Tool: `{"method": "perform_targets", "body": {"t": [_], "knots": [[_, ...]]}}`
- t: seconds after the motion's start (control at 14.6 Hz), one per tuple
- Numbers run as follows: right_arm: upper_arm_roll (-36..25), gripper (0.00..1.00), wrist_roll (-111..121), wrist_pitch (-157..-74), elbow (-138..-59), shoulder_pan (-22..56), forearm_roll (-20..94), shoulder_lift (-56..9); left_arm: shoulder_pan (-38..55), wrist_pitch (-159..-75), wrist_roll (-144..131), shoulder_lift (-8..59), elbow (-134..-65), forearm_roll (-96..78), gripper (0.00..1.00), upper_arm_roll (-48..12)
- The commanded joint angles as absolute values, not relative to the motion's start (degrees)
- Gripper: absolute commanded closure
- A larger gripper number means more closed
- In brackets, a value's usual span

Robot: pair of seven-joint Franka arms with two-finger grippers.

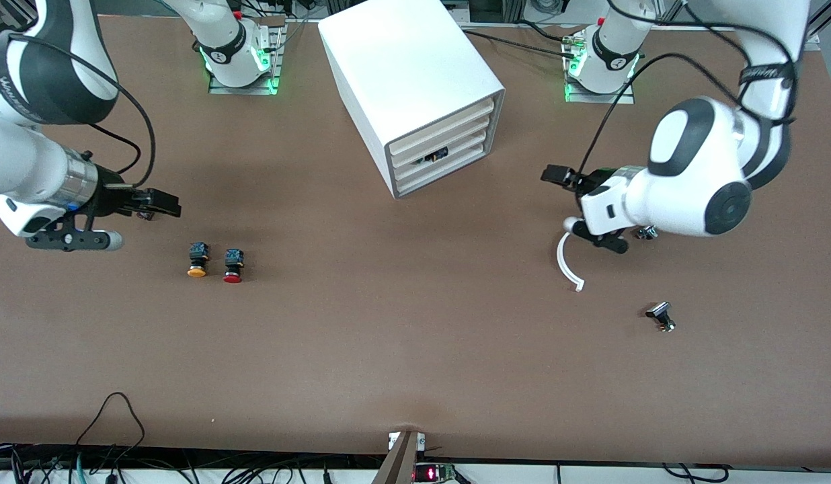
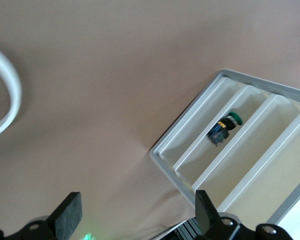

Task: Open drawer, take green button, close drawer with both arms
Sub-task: 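Grasp the drawer handle with the left gripper while the right gripper advances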

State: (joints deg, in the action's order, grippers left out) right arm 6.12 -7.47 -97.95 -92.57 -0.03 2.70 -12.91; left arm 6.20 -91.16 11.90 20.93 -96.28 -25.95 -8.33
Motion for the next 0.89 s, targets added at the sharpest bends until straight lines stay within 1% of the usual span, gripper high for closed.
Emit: {"method": "perform_targets", "body": {"t": [0.0,0.07,0.21,0.41,0.55,0.62,0.82], "knots": [[6.2,0.0,-10.5,-100.1,-91.9,0.8,3.4,-14.6,5.7,-93.9,23.2,27.2,-96.3,-33.7,0.0,-8.8],[6.2,0.01,-11.6,-100.9,-91.9,0.8,3.4,-14.9,5.6,-94.7,28.3,29.8,-96.9,-38.4,0.01,-9.1],[6.2,0.01,-14.2,-101.7,-91.7,1.0,3.4,-16.0,5.5,-100.4,39.3,30.3,-103.8,-48.8,0.01,-9.5],[6.2,0.01,-18.4,-102.0,-90.4,2.6,3.2,-17.0,5.6,-106.0,51.0,30.3,-113.3,-60.8,0.08,-10.9],[6.2,0.01,-20.2,-102.5,-90.3,3.9,2.7,-17.4,5.6,-107.1,56.7,30.3,-118.5,-67.5,0.12,-12.4],[6.2,0.01,-21.4,-103.3,-90.1,4.3,2.7,-17.5,5.6,-107.1,59.1,30.3,-120.2,-68.8,0.17,-12.9],[6.2,0.01,-25.5,-103.4,-89.9,5.4,2.6,-18.2,5.6,-107.2,63.8,29.8,-125.1,-71.5,0.26,-14.3]]}}
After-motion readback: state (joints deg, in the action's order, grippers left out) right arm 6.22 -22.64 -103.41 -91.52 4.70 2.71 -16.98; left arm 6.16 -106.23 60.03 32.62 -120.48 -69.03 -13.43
